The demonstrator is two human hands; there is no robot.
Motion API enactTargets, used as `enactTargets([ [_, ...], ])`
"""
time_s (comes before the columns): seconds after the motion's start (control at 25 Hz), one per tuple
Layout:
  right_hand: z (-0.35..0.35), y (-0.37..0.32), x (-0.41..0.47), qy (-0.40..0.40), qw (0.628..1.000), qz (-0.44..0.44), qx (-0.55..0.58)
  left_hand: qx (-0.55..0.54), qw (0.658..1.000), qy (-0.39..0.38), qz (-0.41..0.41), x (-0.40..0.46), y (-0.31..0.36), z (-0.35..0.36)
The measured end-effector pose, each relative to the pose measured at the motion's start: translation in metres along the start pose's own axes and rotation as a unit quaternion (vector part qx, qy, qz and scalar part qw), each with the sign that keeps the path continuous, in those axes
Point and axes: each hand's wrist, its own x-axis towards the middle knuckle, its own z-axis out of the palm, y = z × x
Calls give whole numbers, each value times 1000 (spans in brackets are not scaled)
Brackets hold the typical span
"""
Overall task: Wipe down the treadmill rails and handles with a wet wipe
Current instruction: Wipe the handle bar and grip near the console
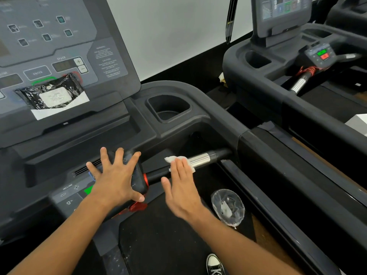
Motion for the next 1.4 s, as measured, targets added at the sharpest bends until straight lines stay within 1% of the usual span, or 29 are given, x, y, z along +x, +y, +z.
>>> enactTargets([
  [0.08, -6, 5, 3, -1, 999, -32, -14, 4, 1000, 3, 2, -2, 0, -1],
  [0.16, -27, 37, 9, 29, 995, -62, -70, 5, 1000, 1, 6, -2, -1, -2],
  [0.24, -55, 83, 22, 42, 990, -48, -127, 0, 1000, 0, 6, -2, 0, -2],
  [0.28, -66, 102, 31, 36, 988, -35, -145, -1, 1000, -3, 5, -3, 1, -3],
  [0.36, -76, 118, 43, 26, 987, 8, -156, -2, 1000, -6, 3, -4, 2, -4],
  [0.44, -69, 109, 47, 54, 989, 27, -135, -6, 1000, -4, 3, -3, 4, -5],
  [0.52, -56, 79, 37, 73, 992, -7, -103, -7, 1000, -7, 3, -3, 5, -6],
  [0.64, -24, 20, 23, 32, 993, -87, -66, -6, 1000, -10, 3, -5, 6, -8],
  [0.76, 6, -36, 14, -19, 987, -152, -49, -6, 1000, -5, 4, -5, 5, -6],
  [0.84, 8, -38, 13, -43, 983, -172, -58, -6, 1000, 0, 7, -5, 3, -4],
  [0.96, -14, 5, 21, -60, 968, -217, -109, -17, 1000, 2, 9, -6, 2, -3],
  [1.04, -36, 46, 33, -43, 971, -193, -138, -21, 1000, 3, 8, -6, 2, -3],
  [1.16, -72, 111, 47, -37, 977, -88, -189, -20, 1000, 7, 8, -6, 2, -3],
  [1.24, -83, 136, 49, -31, 978, -40, -202, -23, 1000, 12, 5, -8, 1, -1],
  [1.32, -74, 133, 47, 8, 986, -18, -166, -30, 999, 21, 6, -9, 0, 1],
  [1.4, -55, 104, 45, 49, 993, -30, -103, -35, 999, 38, 16, -13, -1, 1],
])
